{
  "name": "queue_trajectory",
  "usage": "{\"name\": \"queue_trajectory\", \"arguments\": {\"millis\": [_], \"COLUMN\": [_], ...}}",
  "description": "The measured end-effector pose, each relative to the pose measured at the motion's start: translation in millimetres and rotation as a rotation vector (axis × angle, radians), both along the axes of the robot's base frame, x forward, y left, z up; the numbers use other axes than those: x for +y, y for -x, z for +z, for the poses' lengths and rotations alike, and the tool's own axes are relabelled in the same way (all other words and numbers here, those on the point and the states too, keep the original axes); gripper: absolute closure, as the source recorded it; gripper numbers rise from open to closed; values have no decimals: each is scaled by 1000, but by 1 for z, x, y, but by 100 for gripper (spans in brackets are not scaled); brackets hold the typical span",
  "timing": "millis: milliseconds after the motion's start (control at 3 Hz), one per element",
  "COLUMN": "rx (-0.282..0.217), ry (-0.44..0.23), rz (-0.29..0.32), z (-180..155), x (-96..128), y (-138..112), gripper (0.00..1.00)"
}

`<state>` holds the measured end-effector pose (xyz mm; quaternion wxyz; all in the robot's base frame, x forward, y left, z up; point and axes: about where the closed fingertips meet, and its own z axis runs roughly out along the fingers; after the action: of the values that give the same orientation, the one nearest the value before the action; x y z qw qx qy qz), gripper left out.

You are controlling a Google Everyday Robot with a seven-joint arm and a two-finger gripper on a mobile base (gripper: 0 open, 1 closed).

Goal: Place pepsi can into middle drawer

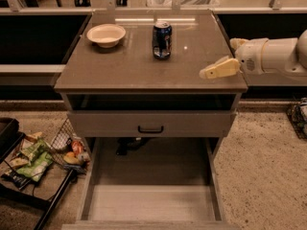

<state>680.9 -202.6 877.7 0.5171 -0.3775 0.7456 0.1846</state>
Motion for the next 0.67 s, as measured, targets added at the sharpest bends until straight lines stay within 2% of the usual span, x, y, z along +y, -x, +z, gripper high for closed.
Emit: {"name": "queue_trajectory", "arguments": {"millis": [333, 667], "rx": [-33, -78], "ry": [-51, -69], "rz": [3, 14], "z": [-2, 13], "x": [17, 27], "y": [-41, -73], "gripper": [0, 0]}}
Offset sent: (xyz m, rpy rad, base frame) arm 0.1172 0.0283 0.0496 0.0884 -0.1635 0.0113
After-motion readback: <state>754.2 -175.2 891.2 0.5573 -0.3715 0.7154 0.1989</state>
